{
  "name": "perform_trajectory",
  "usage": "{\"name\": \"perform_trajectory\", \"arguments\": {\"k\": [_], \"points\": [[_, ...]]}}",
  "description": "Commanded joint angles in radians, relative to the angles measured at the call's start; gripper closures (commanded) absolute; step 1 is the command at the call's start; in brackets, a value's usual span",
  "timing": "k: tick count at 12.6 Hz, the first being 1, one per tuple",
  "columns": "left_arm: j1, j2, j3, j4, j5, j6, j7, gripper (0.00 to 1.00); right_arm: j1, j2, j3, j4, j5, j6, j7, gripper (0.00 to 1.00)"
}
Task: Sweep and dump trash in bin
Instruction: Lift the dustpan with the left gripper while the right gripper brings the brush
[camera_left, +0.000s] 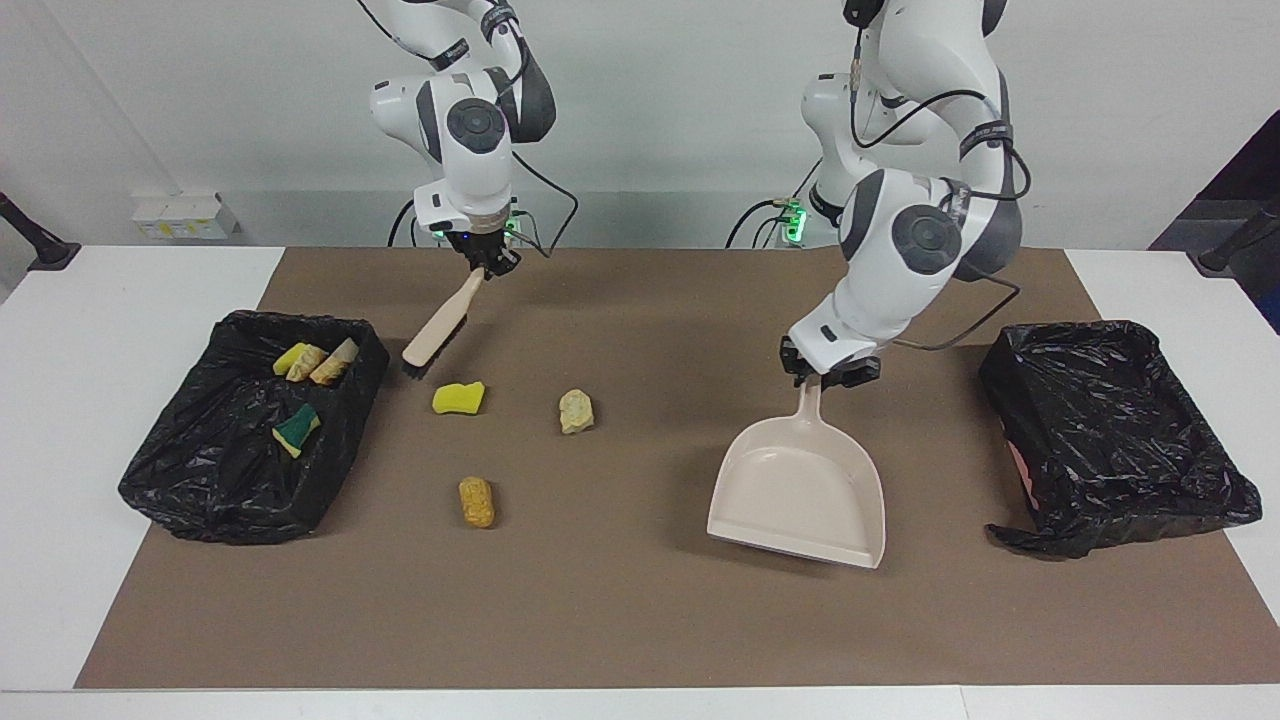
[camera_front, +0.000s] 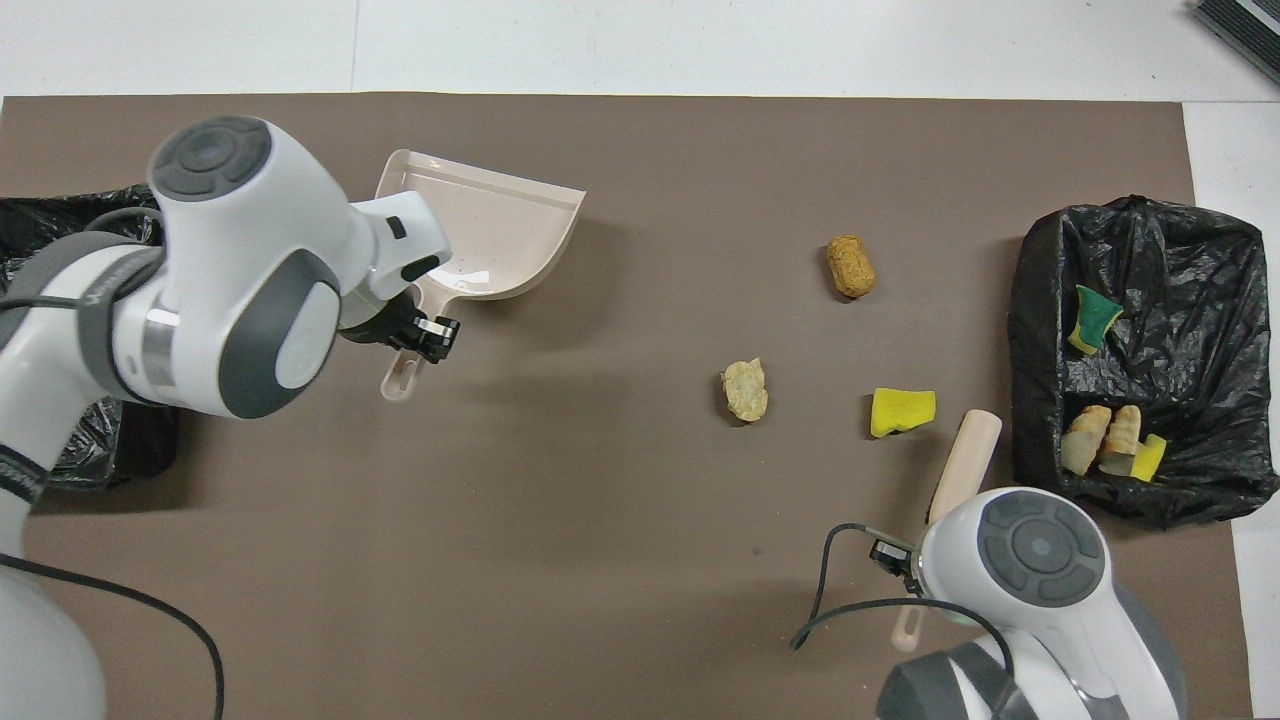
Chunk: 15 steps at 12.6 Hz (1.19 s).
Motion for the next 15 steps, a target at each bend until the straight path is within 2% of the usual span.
{"name": "perform_trajectory", "arguments": {"k": [1,3,5,7,8,10,13,15], "points": [[0.079,-0.051,-0.009,-0.011,0.002,-0.071,0.295,1.00,-0.063,0.046,0.012,-0.015,-0.014,0.082,-0.079,1.00],[0.115,-0.061,-0.008,-0.022,0.029,-0.117,0.499,1.00,-0.080,0.076,0.012,-0.009,-0.014,0.128,-0.113,1.00],[0.141,-0.092,-0.008,-0.080,0.074,-0.113,0.729,1.00,-0.083,0.138,0.012,0.000,-0.014,0.191,-0.127,1.00],[0.141,-0.136,-0.008,-0.161,0.162,-0.098,0.854,1.00,-0.080,0.225,0.014,0.076,-0.014,0.214,-0.130,1.00],[0.129,-0.168,-0.009,-0.210,0.231,-0.082,0.869,1.00,-0.071,0.266,0.015,0.119,-0.009,0.214,-0.127,1.00],[0.080,-0.186,-0.009,-0.273,0.252,-0.039,0.859,1.00,-0.044,0.325,0.020,0.184,0.008,0.210,-0.125,1.00],[-0.021,-0.151,-0.016,-0.280,0.362,0.011,0.842,1.00,0.042,0.379,0.020,0.260,0.092,0.194,-0.125,1.00],[-0.045,-0.112,-0.016,-0.280,0.378,0.030,0.839,1.00,0.093,0.405,0.021,0.300,0.136,0.193,-0.127,1.00]]}}
